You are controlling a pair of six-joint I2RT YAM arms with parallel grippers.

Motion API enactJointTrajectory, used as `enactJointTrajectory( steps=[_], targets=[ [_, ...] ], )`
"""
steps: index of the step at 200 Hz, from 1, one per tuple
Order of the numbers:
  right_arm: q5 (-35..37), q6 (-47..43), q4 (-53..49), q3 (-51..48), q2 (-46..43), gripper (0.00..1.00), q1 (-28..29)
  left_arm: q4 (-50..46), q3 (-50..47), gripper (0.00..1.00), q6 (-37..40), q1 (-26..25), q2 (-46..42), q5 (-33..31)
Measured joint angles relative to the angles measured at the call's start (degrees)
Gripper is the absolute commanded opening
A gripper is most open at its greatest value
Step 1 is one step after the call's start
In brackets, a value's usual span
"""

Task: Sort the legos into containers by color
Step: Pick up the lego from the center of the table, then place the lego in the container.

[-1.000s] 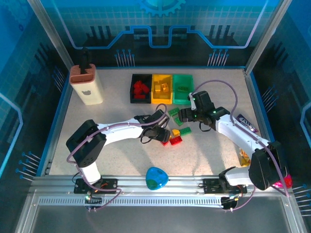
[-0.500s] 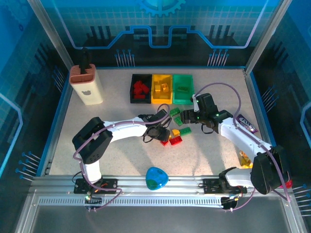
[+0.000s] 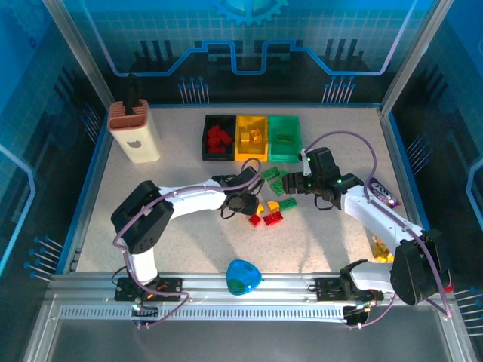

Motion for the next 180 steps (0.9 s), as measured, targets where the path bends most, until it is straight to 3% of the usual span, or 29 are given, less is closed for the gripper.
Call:
enactJointTrajectory(
  steps=[55, 100, 136, 180],
  targets=[
    [0.0, 0.2, 0.2, -1.3, -0.3, 0.85, -0.1, -0.8, -0.1, 0.27, 0.0, 2.8, -4.3, 0.3],
    [0.0, 0.2, 0.2, -1.8, -0.4, 0.85, -0.3, -1.2, 2.1, 0.28, 0.2, 8.4, -6.6, 1.9],
    [-0.2, 0.7, 0.3, -2.8, -1.6, 0.84, -0.3, -2.3, 11.0, 0.27, 1.4, 12.1, -4.5, 2.0],
    [-0.6, 1.3, 0.2, -5.0, -3.5, 0.84, -0.3, -3.8, 25.2, 0.27, 3.0, 15.0, 4.3, 3.0]
  ],
)
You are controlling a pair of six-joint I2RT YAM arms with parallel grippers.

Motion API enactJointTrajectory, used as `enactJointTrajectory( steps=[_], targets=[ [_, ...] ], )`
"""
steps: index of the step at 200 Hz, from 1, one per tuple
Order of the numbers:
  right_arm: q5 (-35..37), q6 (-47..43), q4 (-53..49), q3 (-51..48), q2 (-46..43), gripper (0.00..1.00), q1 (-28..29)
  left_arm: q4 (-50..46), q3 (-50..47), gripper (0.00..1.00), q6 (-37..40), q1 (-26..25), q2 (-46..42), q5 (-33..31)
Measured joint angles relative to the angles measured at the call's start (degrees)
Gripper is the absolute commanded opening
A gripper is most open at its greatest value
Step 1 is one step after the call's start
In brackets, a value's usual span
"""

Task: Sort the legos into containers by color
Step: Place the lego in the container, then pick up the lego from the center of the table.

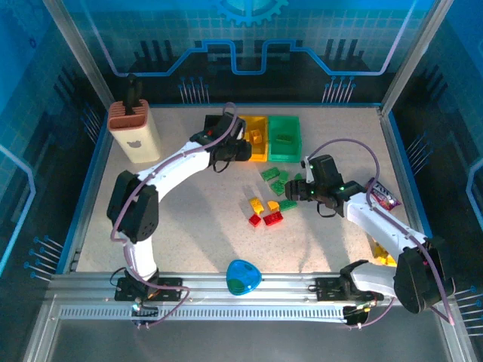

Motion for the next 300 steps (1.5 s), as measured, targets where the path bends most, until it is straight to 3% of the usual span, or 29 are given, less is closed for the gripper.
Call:
enactJointTrajectory(
  steps=[88, 98, 113, 144, 177, 221, 258, 300],
  targets=[
    [0.0, 0.2, -0.3, -0.7, -3.1, 0.84, 0.0, -7.3, 26.3, 0.29, 1.7, 2.6, 19.1, 0.3],
    [0.0, 0.2, -0.5, -0.7, -3.5, 0.84, 0.0, -7.9, 28.3, 0.35, 1.8, 2.8, 20.4, 0.5],
    [-0.4, 0.2, -0.8, -0.7, -4.0, 0.84, 0.0, -9.2, 31.7, 0.56, 1.7, 3.0, 22.6, 0.6],
    [-0.9, 0.2, -1.3, -0.8, -4.9, 0.84, 0.0, -10.8, 34.3, 0.61, 1.4, 3.5, 24.1, 1.9],
    [-1.3, 0.4, -1.3, -1.3, -5.9, 0.84, 0.0, -8.0, 23.8, 0.61, 1.3, 3.6, 18.2, 3.2],
    [-2.6, 0.3, -1.3, -1.3, -4.6, 0.83, 0.7, -2.4, 5.9, 0.57, 1.2, 3.5, 2.9, 4.0],
    [-2.8, -0.8, -1.3, 0.1, -1.0, 0.8, 4.7, 2.6, -5.7, 0.54, 0.1, 3.5, -9.1, 4.0],
    [-2.3, -1.9, -1.3, 4.2, 4.3, 0.75, 10.0, 5.7, -17.7, 0.52, -0.3, 3.5, -17.0, 3.6]
  ],
)
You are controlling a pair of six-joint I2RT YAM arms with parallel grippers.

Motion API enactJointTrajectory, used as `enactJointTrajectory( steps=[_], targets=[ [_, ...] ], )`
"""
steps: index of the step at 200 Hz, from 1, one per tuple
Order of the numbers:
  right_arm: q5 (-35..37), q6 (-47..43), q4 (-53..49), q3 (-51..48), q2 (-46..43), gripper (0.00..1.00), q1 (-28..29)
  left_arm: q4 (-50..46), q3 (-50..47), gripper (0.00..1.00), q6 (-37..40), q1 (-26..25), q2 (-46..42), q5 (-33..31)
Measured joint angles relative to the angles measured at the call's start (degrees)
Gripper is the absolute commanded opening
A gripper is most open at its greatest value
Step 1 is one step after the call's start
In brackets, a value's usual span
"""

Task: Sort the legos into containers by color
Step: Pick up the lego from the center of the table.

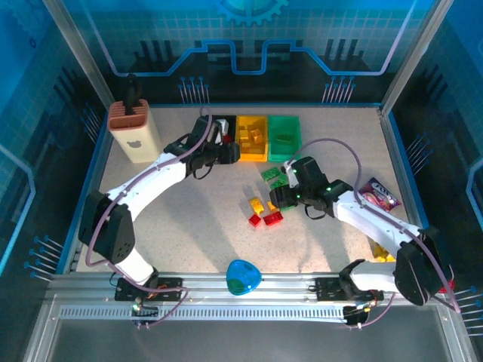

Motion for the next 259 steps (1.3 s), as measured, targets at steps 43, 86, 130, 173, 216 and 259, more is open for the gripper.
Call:
enactJointTrajectory(
  steps=[43, 86, 130, 173, 216, 259],
  targets=[
    [0.5, -0.5, -0.4, 4.9, 6.8, 0.71, 3.7, 1.5, -10.1, 0.5, -1.6, 0.0, -5.8, -1.4],
    [1.6, -0.5, -2.6, 10.4, 14.8, 0.68, 6.3, 3.2, -19.4, 0.49, -4.1, 0.0, -12.4, -2.6],
    [2.0, 0.2, -5.0, 14.3, 21.8, 0.66, 7.7, 3.8, -28.8, 0.49, -6.4, 0.0, -19.7, -4.1],
    [2.8, 1.3, -7.3, 18.0, 27.7, 0.63, 10.0, 3.8, -34.6, 0.49, -8.5, 0.0, -24.3, -5.0],
    [4.3, 2.1, -8.9, 21.4, 32.1, 0.59, 11.0, 3.7, -37.6, 0.48, -9.5, 0.0, -27.5, -5.7],
    [6.2, 2.5, -10.5, 24.0, 35.7, 0.54, 11.4, 3.7, -38.9, 0.48, -10.1, 0.0, -29.9, -6.3]
  ],
)
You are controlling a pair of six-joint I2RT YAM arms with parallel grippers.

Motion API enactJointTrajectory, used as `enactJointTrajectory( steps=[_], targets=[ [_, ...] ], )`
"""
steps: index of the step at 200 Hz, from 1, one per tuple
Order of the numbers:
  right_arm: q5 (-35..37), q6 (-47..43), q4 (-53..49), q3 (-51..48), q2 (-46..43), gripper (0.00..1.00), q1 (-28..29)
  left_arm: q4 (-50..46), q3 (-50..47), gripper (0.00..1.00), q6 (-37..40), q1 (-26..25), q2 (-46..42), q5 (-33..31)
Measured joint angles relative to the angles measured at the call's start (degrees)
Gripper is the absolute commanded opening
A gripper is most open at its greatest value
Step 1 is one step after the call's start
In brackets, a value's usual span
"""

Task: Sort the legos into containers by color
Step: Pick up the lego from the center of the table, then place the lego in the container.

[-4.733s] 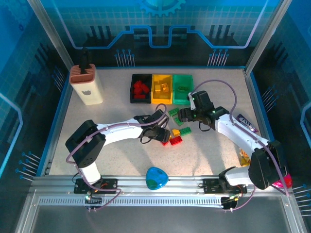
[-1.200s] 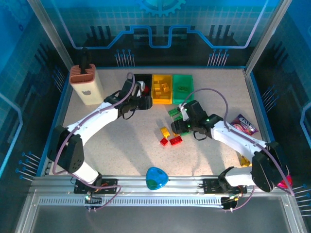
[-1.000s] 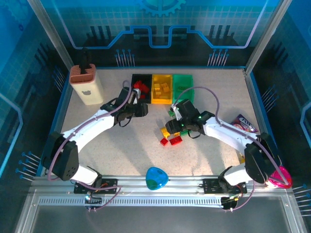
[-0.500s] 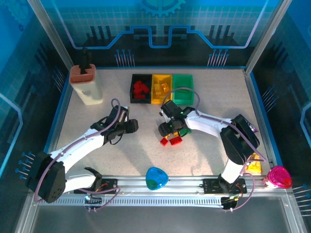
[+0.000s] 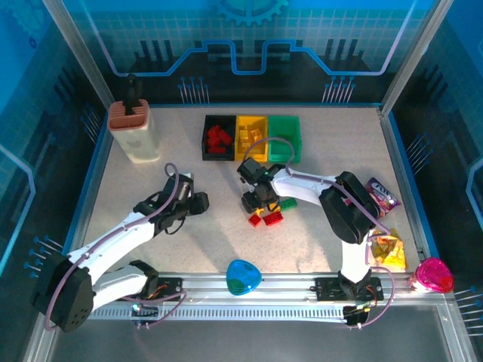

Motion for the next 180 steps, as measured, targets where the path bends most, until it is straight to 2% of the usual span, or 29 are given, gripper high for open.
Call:
enactJointTrajectory(
  steps=[20, 42, 58, 118, 180],
  targets=[
    [0.3, 0.2, -0.5, 0.1, 0.7, 0.49, 0.4, 0.0, -1.0, 0.47, -0.2, 0.0, -1.1, -0.2],
    [0.7, 0.2, -1.0, 0.4, 1.2, 0.37, 0.9, -0.2, -1.7, 0.47, -0.3, 0.0, -1.7, -0.4],
    [1.1, 0.6, -1.6, 0.9, 1.2, 0.33, 1.2, -0.2, -2.0, 0.46, -0.3, 0.0, -1.9, -0.4],
    [2.1, -0.6, -3.4, 6.4, 1.2, 0.32, 1.0, -0.3, -3.8, 0.45, -0.8, 0.0, -4.5, -0.4],
    [2.3, -5.0, -7.0, 21.9, 5.2, 0.32, -3.9, -1.1, -6.0, 0.45, -3.0, 0.0, -10.1, -0.2]
  ],
)
